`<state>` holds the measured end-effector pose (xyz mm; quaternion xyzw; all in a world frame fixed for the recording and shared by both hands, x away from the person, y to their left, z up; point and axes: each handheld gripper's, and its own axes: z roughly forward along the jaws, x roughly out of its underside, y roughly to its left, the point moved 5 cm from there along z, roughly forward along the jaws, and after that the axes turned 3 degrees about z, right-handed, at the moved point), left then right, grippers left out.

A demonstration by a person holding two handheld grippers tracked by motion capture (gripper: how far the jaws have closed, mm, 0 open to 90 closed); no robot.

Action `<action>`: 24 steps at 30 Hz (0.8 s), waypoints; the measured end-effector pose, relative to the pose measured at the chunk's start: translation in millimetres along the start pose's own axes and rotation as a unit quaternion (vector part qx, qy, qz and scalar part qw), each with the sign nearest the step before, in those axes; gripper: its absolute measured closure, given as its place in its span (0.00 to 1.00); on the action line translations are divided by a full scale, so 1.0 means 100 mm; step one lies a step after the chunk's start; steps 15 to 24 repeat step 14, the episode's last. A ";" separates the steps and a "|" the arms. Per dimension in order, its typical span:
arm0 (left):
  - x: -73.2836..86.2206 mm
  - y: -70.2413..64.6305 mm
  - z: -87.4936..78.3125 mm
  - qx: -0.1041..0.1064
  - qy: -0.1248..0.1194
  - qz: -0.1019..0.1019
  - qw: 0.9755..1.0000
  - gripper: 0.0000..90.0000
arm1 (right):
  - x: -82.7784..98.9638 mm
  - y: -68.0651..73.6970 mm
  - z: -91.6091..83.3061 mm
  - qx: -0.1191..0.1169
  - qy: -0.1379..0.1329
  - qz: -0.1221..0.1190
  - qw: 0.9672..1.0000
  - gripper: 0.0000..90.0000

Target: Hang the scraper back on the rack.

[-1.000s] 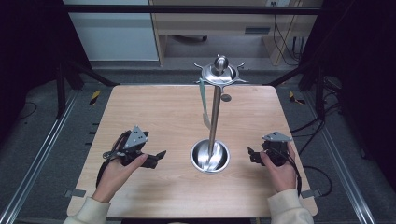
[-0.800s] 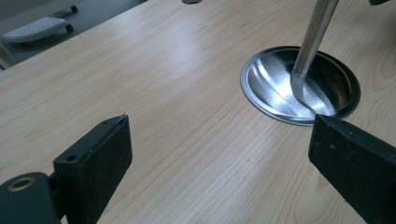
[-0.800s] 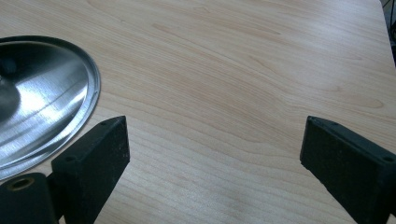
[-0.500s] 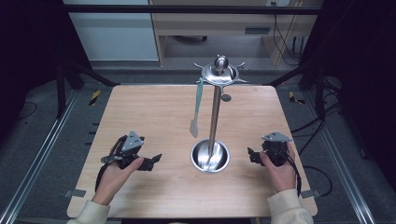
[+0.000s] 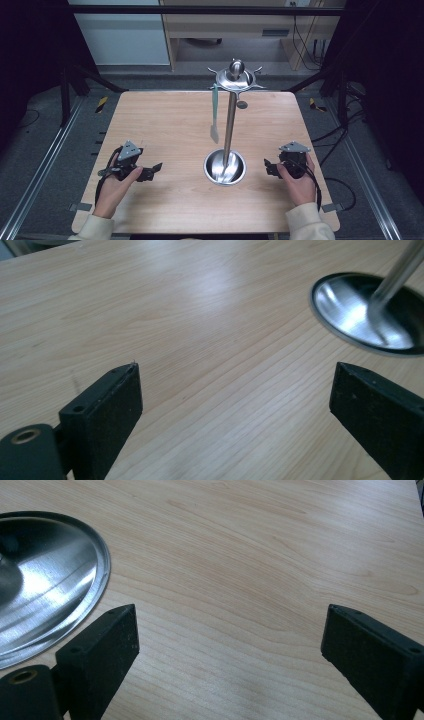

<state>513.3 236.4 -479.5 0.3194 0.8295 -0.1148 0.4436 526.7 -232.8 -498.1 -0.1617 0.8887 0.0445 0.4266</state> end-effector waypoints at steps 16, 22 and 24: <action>0.34 0.25 -0.08 -0.039 0.043 -0.020 0.998 0.10 | -0.02 0.00 -0.01 0.001 -0.005 -0.002 1.000 0.10; 0.34 0.25 -0.08 -0.039 0.043 -0.020 0.998 0.10 | -0.02 0.00 -0.01 0.001 -0.005 -0.002 1.000 0.10; 0.34 0.25 -0.08 -0.039 0.043 -0.020 0.998 0.10 | -0.02 0.00 -0.01 0.001 -0.005 -0.002 1.000 0.10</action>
